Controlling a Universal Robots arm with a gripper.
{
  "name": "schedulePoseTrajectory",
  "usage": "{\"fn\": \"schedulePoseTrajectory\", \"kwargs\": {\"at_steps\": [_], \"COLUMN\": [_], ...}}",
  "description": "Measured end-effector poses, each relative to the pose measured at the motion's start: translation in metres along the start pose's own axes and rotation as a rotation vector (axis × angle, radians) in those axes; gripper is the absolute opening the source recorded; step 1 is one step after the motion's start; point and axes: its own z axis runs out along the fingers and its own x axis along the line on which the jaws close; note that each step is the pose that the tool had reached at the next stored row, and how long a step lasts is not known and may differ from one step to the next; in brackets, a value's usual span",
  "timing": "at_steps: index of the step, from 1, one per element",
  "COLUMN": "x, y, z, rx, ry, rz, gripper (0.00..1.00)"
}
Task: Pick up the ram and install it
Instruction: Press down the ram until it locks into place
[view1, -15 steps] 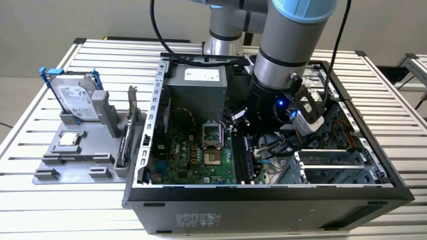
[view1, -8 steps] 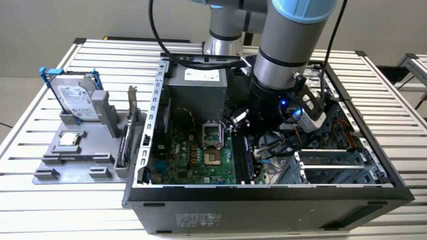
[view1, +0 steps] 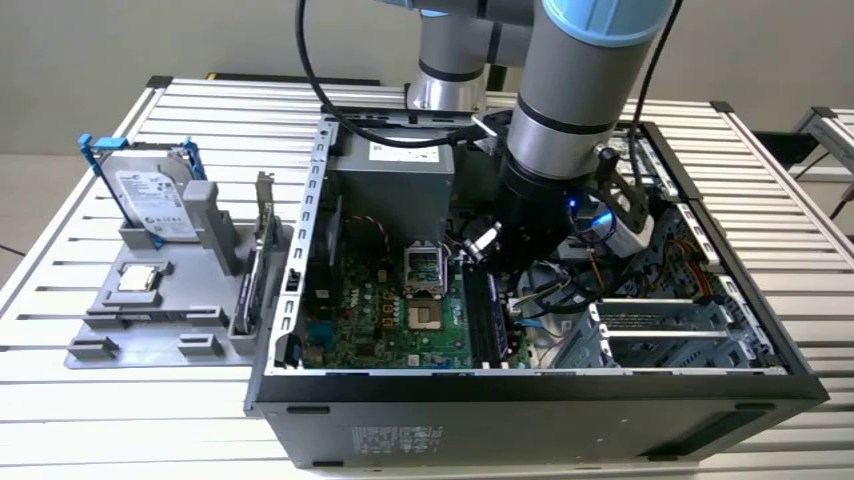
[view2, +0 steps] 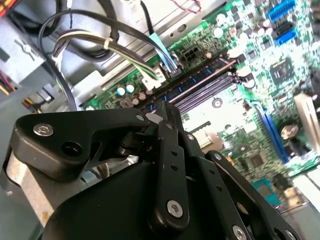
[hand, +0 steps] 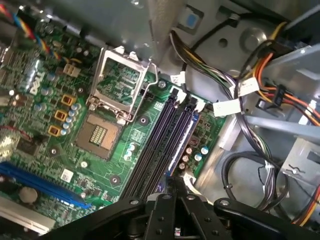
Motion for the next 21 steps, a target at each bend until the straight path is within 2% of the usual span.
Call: {"fn": "schedulePoseTrajectory", "kwargs": {"at_steps": [21], "x": [0.0021], "y": [0.0012], "z": [0.0024], "rx": [0.0028], "ry": [-0.0119], "rz": [-0.358], "gripper": [0.00]}}
